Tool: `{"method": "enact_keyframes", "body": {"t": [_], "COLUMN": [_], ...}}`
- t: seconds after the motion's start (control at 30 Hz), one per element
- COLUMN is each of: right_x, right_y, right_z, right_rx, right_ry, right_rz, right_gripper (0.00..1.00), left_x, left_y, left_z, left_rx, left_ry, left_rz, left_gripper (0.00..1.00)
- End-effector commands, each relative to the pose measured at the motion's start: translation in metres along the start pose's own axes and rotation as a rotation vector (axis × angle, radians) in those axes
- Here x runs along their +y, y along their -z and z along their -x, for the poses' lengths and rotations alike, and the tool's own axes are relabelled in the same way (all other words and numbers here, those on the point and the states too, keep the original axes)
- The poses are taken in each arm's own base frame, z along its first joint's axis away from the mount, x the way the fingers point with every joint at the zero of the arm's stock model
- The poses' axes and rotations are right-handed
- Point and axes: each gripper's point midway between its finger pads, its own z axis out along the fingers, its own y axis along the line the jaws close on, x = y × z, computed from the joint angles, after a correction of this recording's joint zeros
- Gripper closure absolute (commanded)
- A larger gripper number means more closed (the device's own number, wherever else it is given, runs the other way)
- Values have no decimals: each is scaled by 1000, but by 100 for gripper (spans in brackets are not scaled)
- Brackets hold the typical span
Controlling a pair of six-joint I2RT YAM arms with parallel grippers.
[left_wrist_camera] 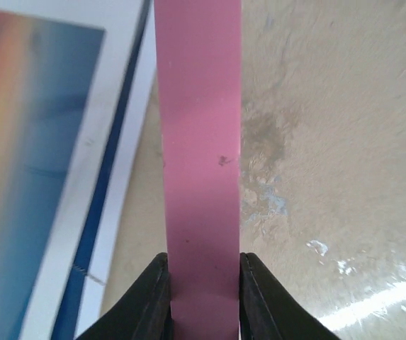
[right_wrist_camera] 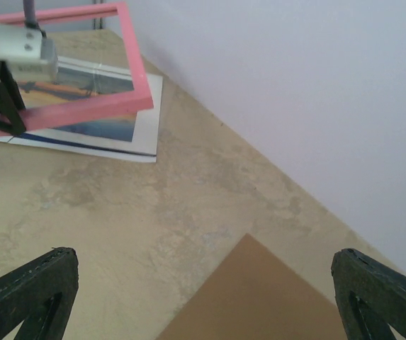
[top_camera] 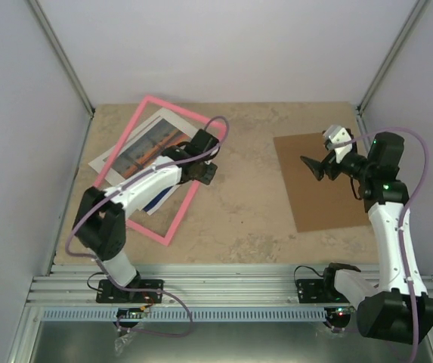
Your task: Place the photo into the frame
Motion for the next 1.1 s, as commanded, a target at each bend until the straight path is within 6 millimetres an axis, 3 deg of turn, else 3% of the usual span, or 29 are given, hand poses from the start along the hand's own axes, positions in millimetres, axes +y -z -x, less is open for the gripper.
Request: {"method": "enact_keyframes", "body": {"t": [0.0,0.13,0.27,0.43,0.6,0.7,0.83,1.07], "right_x": [4,-2,-4,-11,-3,1,13,27], "right_y": [15,21,26,41,49,51,46,37], "right_z": [34,62,94,132,162,185,209,224], "right_rx": [-47,-76,-138,-256,-376,-433,-503,-543], "right_ry": [194,250,292,410,535,564,601,636], "right_rz": [20,29,40,-44,-52,-31,-10,-34], "right_gripper": [2,2,2,2,2,2,2,5], "left_x": [25,17,-18,-69,-100,-111,-116,-118], "left_y": [78,149,215,291,353,383,404,439], "left_z": [46,79,96,88,68,54,44,28], "left_rx": [-189,-356,-480,-594,-675,-697,-706,-731], "left_ry": [-27,-45,-134,-309,-463,-529,-557,-587], "left_rz": [53,-56,-305,-671,-975,-1136,-1261,-1418], "left_gripper": [100,100,100,100,100,100,100,100]}}
